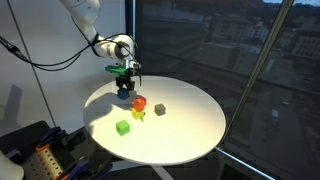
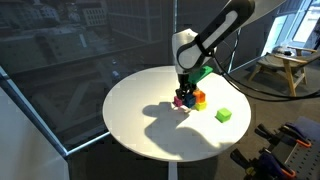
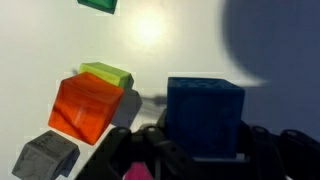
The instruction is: Place the blue block on the table
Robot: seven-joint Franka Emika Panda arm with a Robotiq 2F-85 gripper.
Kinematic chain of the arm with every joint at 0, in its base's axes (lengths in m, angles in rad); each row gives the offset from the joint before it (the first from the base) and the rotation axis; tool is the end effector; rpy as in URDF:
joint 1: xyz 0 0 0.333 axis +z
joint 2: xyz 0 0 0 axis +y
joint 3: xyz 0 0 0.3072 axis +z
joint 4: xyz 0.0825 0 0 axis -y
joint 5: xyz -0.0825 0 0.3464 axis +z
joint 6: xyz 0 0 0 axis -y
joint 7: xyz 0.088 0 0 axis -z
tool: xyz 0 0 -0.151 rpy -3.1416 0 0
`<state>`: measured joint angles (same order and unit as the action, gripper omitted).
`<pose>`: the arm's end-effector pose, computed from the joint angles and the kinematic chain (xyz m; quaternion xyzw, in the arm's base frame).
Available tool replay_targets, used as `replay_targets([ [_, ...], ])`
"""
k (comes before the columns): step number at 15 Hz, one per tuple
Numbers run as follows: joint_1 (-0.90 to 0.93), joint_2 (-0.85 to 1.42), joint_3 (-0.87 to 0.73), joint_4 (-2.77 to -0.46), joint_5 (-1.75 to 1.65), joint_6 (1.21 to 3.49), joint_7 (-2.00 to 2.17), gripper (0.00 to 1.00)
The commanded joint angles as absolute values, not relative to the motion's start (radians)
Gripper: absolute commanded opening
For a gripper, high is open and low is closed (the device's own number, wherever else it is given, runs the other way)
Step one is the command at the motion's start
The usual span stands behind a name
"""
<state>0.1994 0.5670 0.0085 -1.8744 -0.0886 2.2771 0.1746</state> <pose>0.5717 0.1153 0.1729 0.9951 0.0475 -0.0749 0.0439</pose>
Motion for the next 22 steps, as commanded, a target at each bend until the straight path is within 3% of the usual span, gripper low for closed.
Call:
replay_targets([
  [1, 0.212, 0.541, 0.016, -1.92, -0.109, 2.321, 0.196, 0.27],
  [22, 0.251, 0.672, 0.015, -1.906, -0.114, 2.428, 0.194, 0.27],
])
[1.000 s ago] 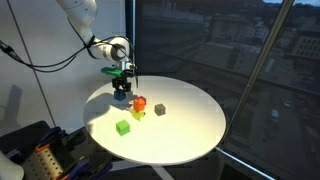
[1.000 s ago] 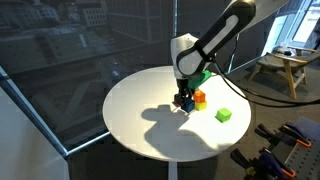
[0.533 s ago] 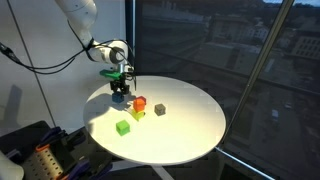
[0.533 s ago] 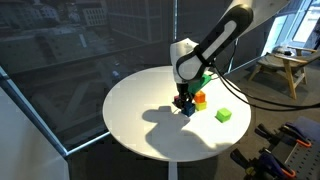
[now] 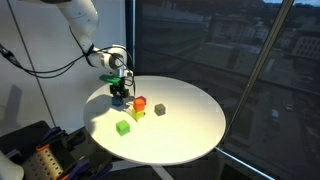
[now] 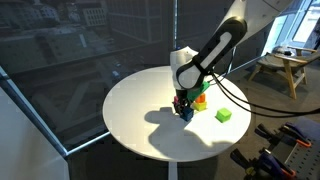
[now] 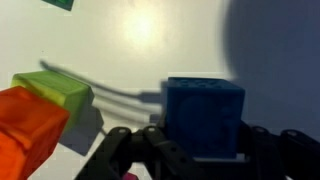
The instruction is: Place the blue block on the table
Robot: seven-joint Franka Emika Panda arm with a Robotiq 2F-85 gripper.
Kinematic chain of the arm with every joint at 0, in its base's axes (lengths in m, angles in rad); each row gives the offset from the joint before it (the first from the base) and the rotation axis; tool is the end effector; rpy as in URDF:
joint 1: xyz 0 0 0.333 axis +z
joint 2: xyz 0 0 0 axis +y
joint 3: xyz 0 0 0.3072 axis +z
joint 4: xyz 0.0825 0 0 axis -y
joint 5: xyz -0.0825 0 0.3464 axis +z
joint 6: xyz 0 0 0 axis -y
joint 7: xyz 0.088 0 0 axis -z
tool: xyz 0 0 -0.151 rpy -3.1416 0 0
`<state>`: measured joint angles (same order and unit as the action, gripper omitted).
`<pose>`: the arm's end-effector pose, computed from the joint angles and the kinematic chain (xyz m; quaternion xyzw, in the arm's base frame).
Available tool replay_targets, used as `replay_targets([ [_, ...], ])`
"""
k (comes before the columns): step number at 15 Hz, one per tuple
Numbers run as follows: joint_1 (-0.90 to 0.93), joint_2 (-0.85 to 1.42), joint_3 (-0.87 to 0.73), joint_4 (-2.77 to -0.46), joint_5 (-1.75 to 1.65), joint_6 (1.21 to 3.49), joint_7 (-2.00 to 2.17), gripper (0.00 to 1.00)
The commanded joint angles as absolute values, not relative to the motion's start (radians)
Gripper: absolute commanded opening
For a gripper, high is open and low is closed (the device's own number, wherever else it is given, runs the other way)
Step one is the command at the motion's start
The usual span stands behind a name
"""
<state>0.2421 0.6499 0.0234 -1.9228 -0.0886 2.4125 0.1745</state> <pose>0.5513 0.1471 0.1173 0.9935 0.0787 -0.0735 0.0364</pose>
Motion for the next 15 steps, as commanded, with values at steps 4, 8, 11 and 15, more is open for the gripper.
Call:
replay_targets([
  [4, 0.255, 0.692, 0.01, -1.901, -0.114, 2.436, 0.194, 0.36],
  [8, 0.252, 0.696, 0.011, -1.9, -0.11, 2.433, 0.19, 0.84],
  [11, 0.25, 0.693, 0.013, -1.9, -0.108, 2.429, 0.186, 1.0],
  [15, 0.251, 0.683, 0.016, -1.904, -0.106, 2.397, 0.185, 1.0],
])
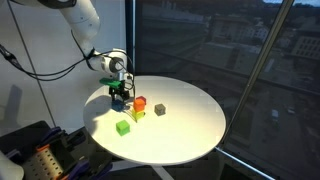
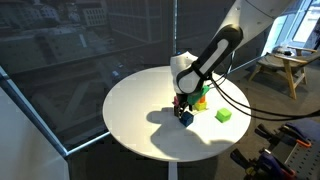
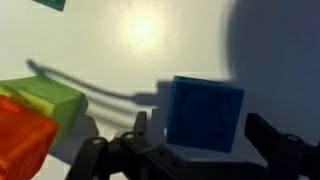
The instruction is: Place the blue block on the table
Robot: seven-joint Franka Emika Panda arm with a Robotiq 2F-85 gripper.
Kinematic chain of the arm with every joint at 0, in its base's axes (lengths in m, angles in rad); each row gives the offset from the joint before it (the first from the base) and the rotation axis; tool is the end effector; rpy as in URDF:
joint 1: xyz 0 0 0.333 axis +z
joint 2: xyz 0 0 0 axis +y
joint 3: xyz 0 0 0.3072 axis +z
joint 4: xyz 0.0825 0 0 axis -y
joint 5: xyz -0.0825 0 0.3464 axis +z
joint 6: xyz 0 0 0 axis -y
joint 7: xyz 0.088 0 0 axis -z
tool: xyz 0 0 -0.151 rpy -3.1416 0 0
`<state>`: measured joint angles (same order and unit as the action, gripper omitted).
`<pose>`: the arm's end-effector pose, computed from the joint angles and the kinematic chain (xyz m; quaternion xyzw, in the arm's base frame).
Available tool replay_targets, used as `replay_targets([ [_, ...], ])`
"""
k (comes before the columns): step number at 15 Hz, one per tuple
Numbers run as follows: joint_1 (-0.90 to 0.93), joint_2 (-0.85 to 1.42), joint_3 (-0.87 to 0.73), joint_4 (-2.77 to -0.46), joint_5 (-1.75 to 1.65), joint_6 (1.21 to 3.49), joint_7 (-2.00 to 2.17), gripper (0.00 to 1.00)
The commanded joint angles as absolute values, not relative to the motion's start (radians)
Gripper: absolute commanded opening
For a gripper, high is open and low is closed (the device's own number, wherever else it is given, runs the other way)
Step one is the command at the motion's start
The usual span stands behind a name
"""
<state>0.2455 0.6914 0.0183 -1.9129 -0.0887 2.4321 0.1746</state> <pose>0.5495 0.1459 0.0979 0.9930 0.0788 -0.0793 0.0381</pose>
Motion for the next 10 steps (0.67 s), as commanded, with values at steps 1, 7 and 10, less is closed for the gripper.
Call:
replay_targets([
  [1, 0.252, 0.68, 0.016, -1.906, -0.106, 2.395, 0.185, 1.0],
  [7, 0.254, 0.637, 0.02, -1.924, -0.1, 2.336, 0.197, 1.0],
  [10, 0.25, 0.61, 0.021, -1.934, -0.098, 2.327, 0.201, 1.0],
])
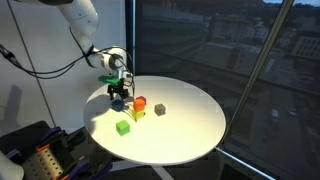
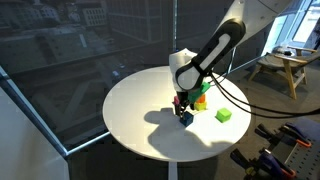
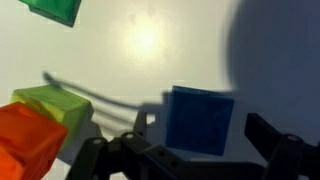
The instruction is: Place the blue block on the table
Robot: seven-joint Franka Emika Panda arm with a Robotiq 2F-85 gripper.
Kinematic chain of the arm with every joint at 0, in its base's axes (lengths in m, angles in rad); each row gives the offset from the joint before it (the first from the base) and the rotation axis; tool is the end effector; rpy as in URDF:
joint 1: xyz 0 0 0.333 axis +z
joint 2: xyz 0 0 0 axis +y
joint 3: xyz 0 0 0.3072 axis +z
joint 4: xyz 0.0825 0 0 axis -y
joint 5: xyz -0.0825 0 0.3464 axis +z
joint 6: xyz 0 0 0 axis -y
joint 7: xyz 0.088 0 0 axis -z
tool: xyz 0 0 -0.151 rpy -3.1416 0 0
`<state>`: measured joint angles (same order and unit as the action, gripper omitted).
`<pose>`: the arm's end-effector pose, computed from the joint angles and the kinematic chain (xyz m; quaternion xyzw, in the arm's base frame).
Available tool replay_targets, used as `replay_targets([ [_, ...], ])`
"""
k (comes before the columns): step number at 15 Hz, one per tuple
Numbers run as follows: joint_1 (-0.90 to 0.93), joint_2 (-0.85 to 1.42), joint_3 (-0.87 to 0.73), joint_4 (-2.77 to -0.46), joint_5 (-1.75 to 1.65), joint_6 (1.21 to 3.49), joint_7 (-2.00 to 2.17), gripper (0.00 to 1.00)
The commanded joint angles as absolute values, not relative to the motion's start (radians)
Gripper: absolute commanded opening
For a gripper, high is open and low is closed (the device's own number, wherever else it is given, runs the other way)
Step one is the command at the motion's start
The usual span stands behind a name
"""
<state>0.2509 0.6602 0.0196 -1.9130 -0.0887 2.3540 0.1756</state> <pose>0.5433 0.1469 0.1111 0.9906 0.0802 -0.1016 0.0452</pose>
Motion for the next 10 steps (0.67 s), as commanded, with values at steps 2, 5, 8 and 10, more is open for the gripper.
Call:
replay_targets([
  [2, 0.247, 0.588, 0.023, -1.943, -0.096, 2.339, 0.203, 1.0],
  [5, 0.247, 0.558, 0.02, -1.953, -0.096, 2.347, 0.217, 1.0],
  [8, 0.243, 0.524, 0.017, -1.963, -0.092, 2.342, 0.239, 1.0],
  [10, 0.24, 0.501, 0.014, -1.973, -0.091, 2.337, 0.255, 1.0],
])
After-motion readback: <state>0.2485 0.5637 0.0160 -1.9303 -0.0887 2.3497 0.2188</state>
